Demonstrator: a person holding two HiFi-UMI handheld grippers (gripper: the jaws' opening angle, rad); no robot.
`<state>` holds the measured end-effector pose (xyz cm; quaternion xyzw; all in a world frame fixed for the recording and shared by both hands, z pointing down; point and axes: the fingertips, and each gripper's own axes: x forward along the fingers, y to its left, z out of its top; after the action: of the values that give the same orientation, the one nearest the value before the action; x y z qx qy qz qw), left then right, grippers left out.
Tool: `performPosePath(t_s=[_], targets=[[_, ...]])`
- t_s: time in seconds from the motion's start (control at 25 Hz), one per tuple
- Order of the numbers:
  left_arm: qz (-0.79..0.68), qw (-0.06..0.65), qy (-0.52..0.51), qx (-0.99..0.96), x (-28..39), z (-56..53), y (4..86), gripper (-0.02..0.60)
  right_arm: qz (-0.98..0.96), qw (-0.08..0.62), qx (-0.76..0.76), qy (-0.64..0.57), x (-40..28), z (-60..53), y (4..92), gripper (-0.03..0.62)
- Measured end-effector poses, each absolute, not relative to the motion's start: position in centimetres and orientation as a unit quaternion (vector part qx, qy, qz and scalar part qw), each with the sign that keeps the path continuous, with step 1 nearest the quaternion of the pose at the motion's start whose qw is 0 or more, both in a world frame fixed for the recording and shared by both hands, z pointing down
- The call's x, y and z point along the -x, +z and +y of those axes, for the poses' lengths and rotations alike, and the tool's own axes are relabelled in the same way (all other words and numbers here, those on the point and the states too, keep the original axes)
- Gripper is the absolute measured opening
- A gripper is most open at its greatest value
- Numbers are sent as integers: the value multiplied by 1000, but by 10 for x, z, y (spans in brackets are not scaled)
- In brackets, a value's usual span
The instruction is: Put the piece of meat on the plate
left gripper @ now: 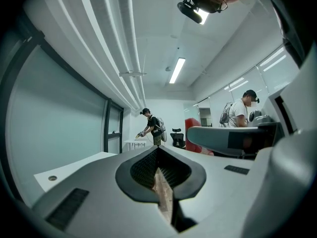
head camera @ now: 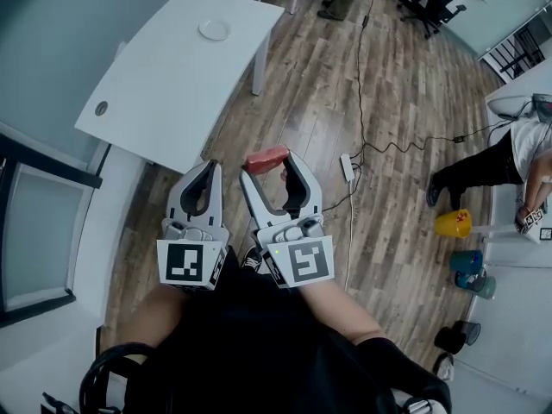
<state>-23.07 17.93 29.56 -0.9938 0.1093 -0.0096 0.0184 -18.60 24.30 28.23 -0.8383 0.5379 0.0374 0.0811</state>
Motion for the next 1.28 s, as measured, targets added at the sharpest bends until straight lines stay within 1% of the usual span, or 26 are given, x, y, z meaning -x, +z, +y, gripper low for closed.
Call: performPosePath(t_s=[0.36,0.6,0.84,1.08,1.28], targets=[[108,7,-18,994,204,150,310,0,528,76,845,23,158,219,293,282],[95,-6,-14,995,154,121,310,0,527,74,847,17,112,184,289,282],[100,-6,-19,995,132,101,311,0,532,66,844,20,93,164,288,282],[85,-10,-22,996,83,51,309,0,520,70,851,23,47,113,280,282],[70,-10,-16,997,60,32,307,0,505,71,860,15,28,94,280,282]])
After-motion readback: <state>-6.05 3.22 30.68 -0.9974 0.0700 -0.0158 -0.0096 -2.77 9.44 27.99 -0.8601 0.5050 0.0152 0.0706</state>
